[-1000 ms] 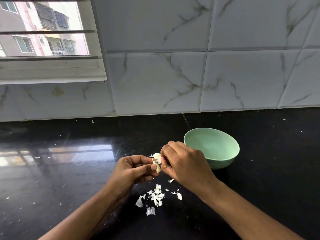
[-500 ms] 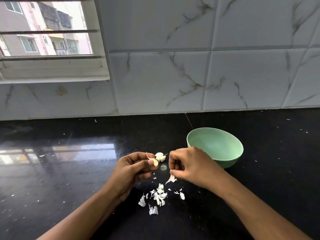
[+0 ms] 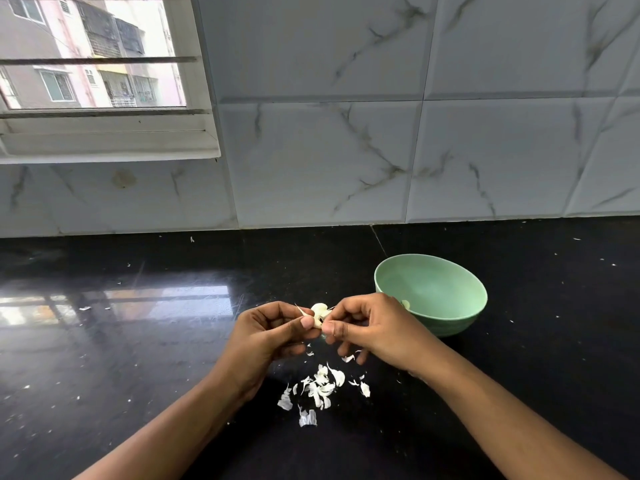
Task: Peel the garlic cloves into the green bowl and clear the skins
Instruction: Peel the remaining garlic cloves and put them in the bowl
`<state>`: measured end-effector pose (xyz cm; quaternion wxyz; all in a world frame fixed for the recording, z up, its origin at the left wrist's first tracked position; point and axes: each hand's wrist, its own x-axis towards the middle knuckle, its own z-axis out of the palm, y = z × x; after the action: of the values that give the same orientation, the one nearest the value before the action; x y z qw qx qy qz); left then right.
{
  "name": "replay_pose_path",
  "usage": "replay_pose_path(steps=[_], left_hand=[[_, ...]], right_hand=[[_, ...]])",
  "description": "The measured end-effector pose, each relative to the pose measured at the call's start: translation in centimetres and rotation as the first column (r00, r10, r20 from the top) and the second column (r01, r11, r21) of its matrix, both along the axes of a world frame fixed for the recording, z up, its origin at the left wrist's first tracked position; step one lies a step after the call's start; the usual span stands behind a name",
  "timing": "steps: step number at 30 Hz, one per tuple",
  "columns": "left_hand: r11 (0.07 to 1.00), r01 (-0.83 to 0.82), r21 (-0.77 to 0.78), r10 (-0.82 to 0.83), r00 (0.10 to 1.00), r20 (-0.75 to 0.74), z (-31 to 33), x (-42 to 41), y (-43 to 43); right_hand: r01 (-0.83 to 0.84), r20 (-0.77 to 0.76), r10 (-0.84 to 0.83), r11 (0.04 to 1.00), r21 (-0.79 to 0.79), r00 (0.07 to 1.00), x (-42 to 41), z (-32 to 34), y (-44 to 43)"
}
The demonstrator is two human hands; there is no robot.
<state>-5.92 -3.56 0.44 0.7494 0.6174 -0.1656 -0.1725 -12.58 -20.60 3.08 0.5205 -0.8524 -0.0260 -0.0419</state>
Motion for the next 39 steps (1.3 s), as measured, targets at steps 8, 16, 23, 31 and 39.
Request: replay_pose_path(steps=[8,16,23,31,39], left_hand=[[1.000,-0.015,0.010,0.012,0.968,0.249,0.1,-0.3,0.2],[0.999,-0.027,0.044,0.007,0.916,0.401,-0.3,-0.3,0.2],[0.999,-0.021,0.036,0.000,0.866,0.499,-0.1,-0.5,0.3],[0.971,-0.144,0.192,-0.037,0.702,0.711,-0.5,0.0,0.8],[0.935,-0.262,0.239,-0.078,0.506,0.859,-0.2,0.3,1.0]], right_hand=[[0.038,-0.123,0.007,0.934,0.356,0.992,0.0,0.0,0.4],[0.110,0.051,-0.109,0.994,-0.015,0.993,-0.2,-0.2,0.4],[0.218,0.265,-0.166,0.959,-0.181,0.950,-0.1,-0.7,0.7],[0.193,0.274,-0.134,0.960,-0.203,0.952,0.2,-0.6,0.3],[0.089,0.123,-0.090,0.996,0.014,0.988,0.1,-0.4,0.4]])
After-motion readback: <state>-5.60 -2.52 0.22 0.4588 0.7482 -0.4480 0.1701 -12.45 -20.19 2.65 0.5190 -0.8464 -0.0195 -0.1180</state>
